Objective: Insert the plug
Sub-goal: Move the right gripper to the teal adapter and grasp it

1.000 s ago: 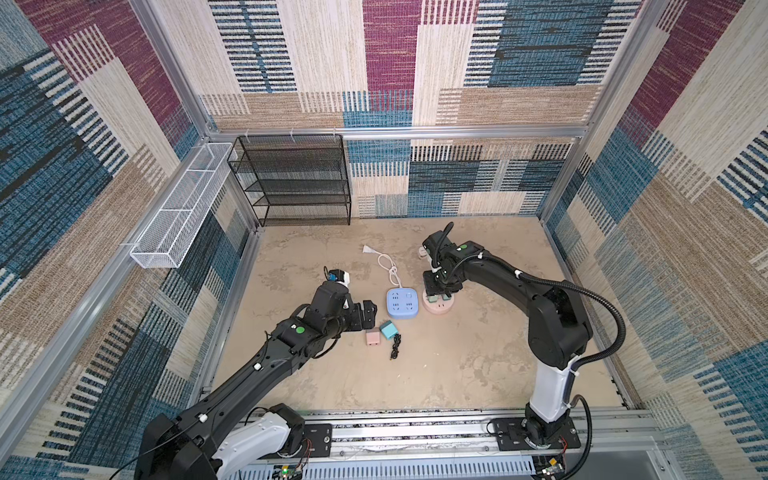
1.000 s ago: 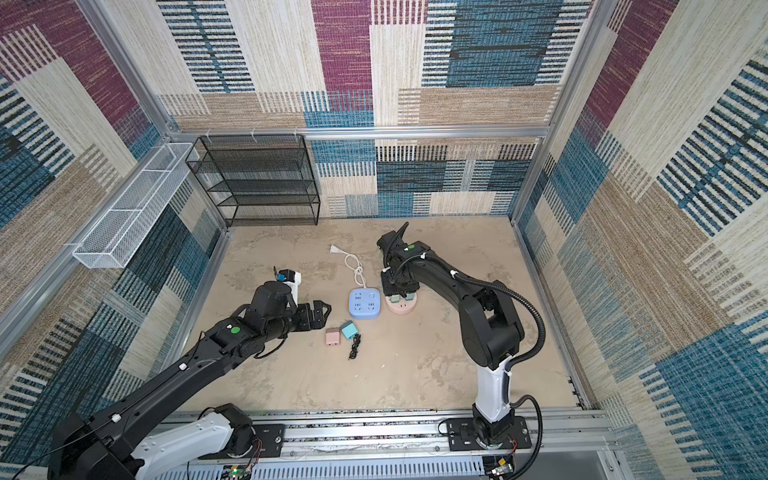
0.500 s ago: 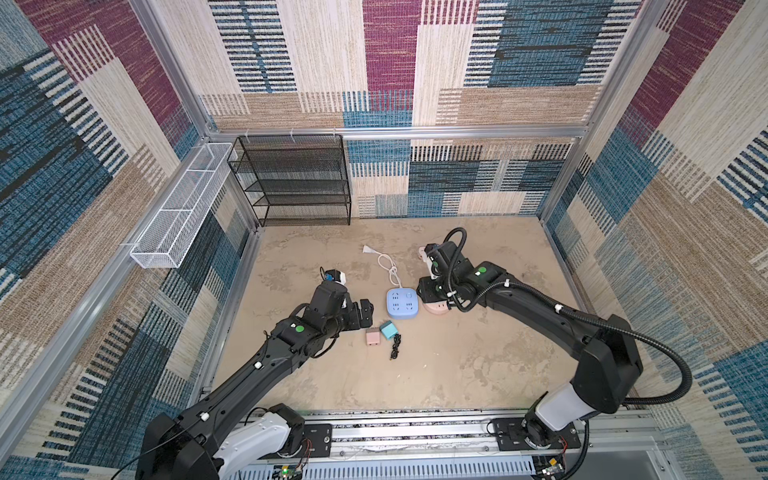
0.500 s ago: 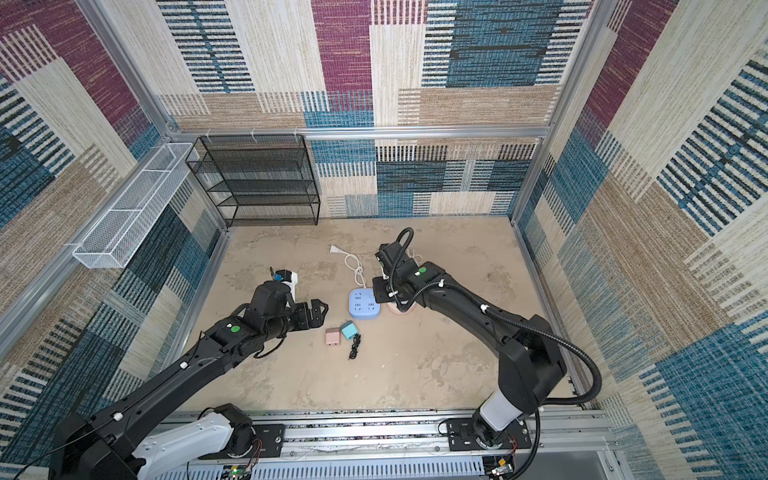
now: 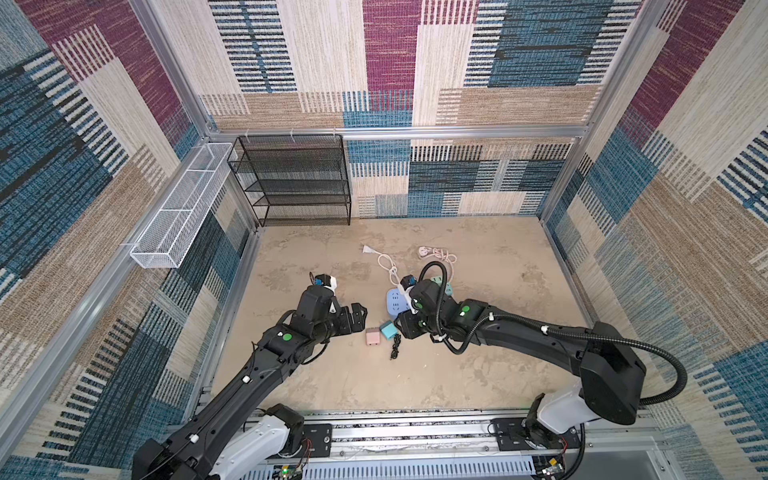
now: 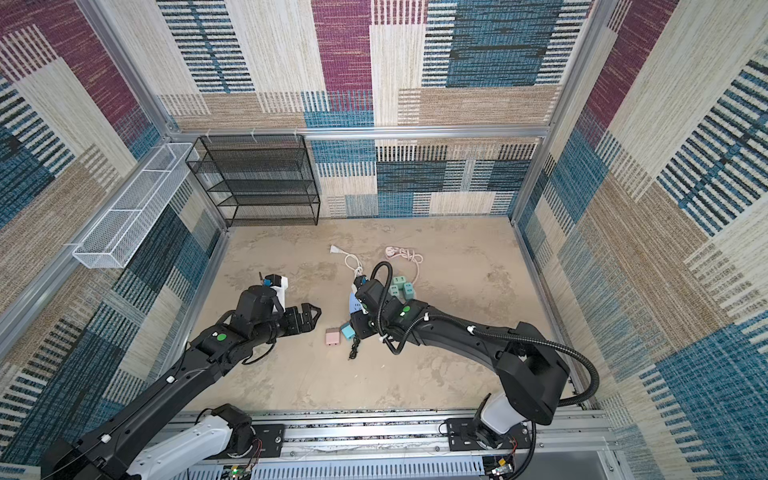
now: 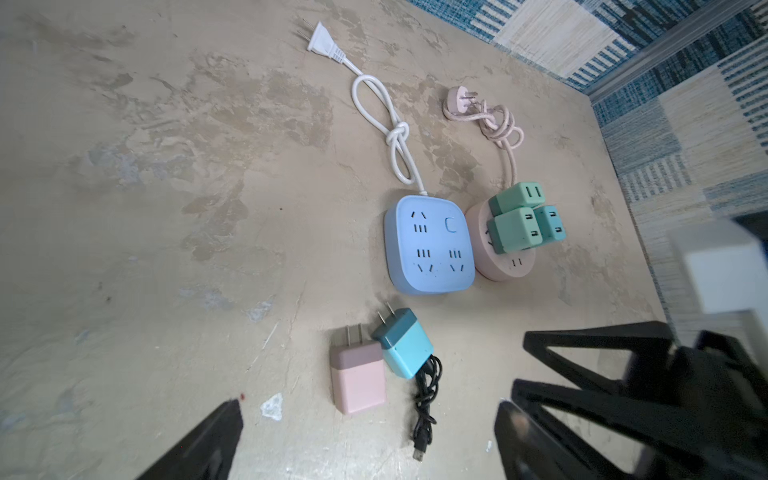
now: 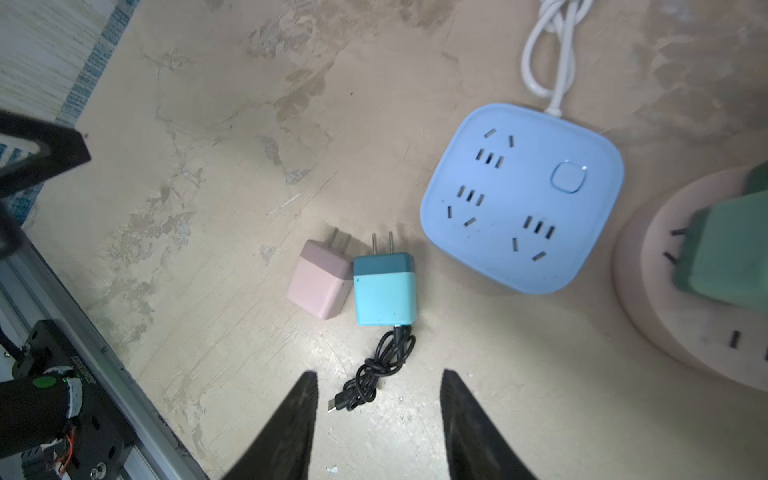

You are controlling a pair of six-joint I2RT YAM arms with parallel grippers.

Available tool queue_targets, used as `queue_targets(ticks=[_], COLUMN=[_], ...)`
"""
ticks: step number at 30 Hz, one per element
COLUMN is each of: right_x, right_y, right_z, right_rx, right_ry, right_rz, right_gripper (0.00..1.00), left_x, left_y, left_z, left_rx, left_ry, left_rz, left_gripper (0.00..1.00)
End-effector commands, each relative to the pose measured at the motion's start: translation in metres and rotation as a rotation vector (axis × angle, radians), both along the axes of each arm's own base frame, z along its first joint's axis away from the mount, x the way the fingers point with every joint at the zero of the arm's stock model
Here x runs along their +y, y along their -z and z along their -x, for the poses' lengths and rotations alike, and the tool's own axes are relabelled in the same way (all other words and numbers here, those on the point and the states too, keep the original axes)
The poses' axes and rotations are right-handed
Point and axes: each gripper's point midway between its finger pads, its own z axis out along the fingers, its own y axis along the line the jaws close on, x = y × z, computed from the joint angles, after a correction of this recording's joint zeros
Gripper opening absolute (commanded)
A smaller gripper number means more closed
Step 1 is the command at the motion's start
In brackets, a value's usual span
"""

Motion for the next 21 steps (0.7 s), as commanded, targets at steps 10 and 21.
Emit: queue_targets(ticks=[10,21], right_x=[0.012,0.03], right_y=[0.04,0.054], right_z=[0.004,-0.007], right_rx=[0.003,0.006], right_ry=[-0.089,-0.123], right_rz=[0.066,0.08], right_gripper=[0.6,0.58], left_x=[-0.014,-0.014], left_y=[0.004,0.004], left_z=[0.0,-0.003], left_rx=[0.056,0.071], left_ry=[0.041,0.015], left_rz=[0.104,0.192], left_gripper=[1.0,1.0])
